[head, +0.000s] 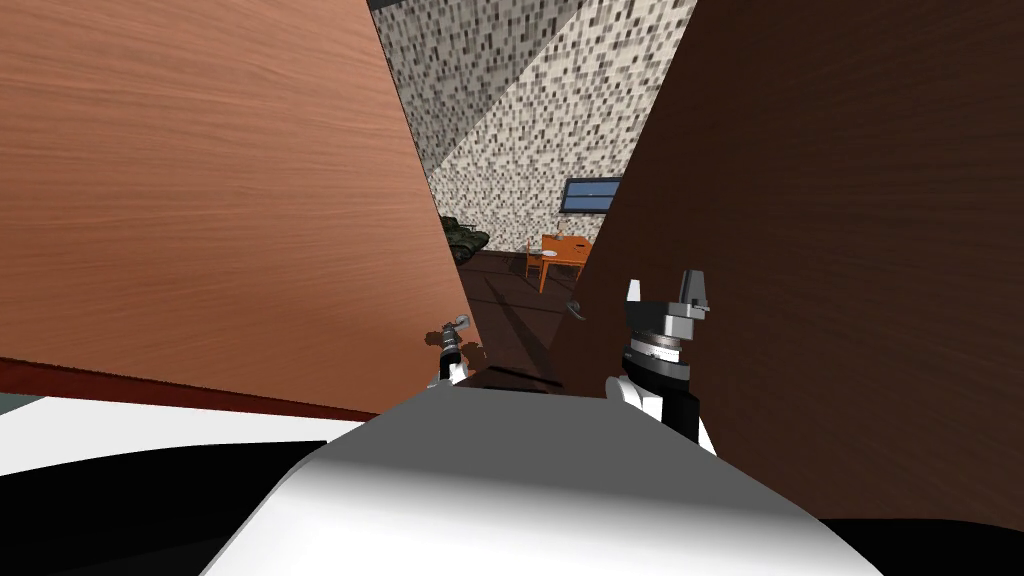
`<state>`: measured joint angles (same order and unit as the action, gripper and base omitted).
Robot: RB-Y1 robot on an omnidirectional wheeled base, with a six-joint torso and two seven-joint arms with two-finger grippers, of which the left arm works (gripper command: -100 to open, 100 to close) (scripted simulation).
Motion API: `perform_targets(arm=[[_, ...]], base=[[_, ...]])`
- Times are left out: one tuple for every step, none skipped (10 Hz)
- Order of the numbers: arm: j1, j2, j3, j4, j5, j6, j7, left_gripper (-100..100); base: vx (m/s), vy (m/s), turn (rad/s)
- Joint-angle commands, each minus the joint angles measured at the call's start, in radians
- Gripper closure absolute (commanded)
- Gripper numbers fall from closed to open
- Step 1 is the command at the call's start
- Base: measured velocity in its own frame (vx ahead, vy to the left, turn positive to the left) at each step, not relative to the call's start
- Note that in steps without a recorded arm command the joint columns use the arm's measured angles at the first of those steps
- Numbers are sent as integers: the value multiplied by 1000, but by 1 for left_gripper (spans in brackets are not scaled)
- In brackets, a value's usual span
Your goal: Push the door open
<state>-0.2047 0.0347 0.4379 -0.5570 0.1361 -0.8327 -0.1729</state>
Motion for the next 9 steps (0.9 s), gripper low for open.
perform_targets(arm=[[12, 8, 6, -34, 3, 8, -3, 100], [12, 8, 6, -29, 3, 8, -3, 100], [12, 8, 6, -34, 3, 8, -3, 100], [16, 18, 15, -42, 12, 10, -9, 100], [16, 18, 15, -42, 12, 10, -9, 100], [16, 18, 15, -42, 12, 10, -9, 100], [18, 23, 20, -46, 17, 11, -12, 100], [20, 25, 23, -48, 20, 11, -14, 100], [20, 25, 23, -48, 20, 11, -14, 100]], base=[[146, 13, 48], [52, 12, -3], [3, 5, -12], [118, 15, 103], [141, 3, 64], [71, 9, 5], [109, 12, 61], [133, 13, 48], [78, 10, 41]])
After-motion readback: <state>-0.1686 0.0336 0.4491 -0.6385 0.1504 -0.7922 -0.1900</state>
